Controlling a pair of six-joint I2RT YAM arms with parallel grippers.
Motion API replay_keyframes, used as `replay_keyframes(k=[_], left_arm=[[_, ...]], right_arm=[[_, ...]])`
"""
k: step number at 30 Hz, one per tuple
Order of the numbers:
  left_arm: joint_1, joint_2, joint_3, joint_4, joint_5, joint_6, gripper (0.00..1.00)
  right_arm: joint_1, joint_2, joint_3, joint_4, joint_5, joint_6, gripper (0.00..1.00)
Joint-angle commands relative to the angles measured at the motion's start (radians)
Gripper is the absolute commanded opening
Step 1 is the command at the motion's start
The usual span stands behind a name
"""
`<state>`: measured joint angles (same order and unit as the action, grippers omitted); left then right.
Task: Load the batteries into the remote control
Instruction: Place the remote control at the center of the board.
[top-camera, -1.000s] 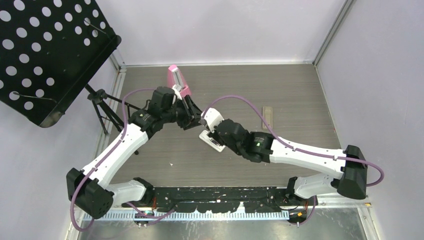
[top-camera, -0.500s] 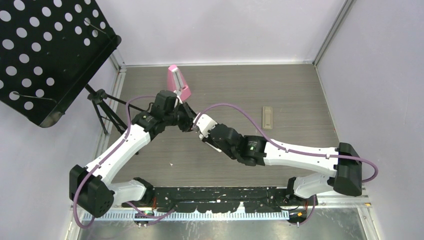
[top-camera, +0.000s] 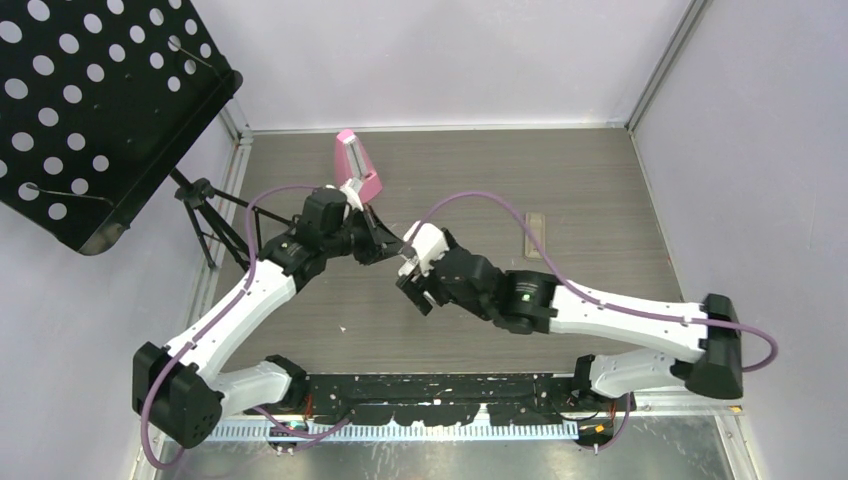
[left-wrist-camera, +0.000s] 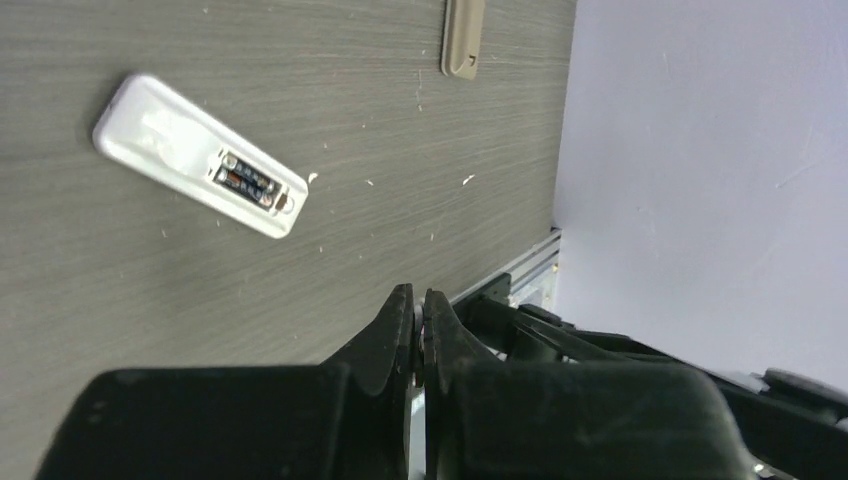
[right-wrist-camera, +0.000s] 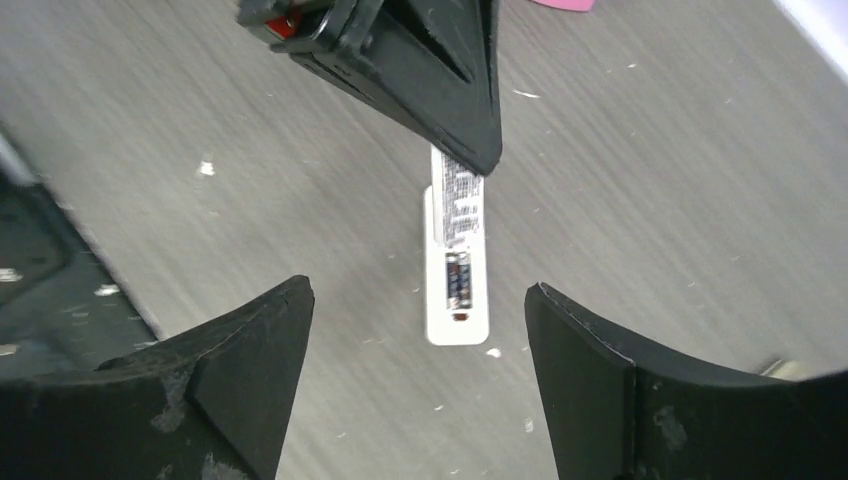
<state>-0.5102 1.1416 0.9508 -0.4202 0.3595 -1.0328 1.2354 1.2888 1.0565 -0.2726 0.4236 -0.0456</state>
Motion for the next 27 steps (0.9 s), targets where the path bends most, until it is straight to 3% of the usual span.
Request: replay_keyframes(k=[1,6,11,14,21,27], left_arm=[[0.004,-0.047,-0.069,0.248,0.085,0.203,0.00],[0.004,-0.077,-0.166,0.454,0.200,0.238,0.00],[0.004,-0.091,-0.206,0.559,0.234,0.181,0.00],[0.005,-0.100,-0.215,0.582,0.221,0.112,0.00],[0.006,-0.126,-0.229,0.609,0.211,0.022,0.00],[0.005,-0.132,-0.237,0.620,0.213,-0.013,0.00]], right_arm=[[-0.026,-0.167,0.022,-0.056,-0.083,0.346,0.83],[-0.204,-0.236,-0.075,-0.061,-0.188,0.905,0.82],[-0.251,-0.311,-0.271,0.180,-0.190,1.212,0.82],[-0.251,-0.343,-0.357,0.288,-0.155,1.310,0.79],[-0.251,-0.333,-0.430,0.527,-0.187,1.346,0.64],[-0.251,-0.331,-0.471,0.640,-0.176,1.368,0.64]])
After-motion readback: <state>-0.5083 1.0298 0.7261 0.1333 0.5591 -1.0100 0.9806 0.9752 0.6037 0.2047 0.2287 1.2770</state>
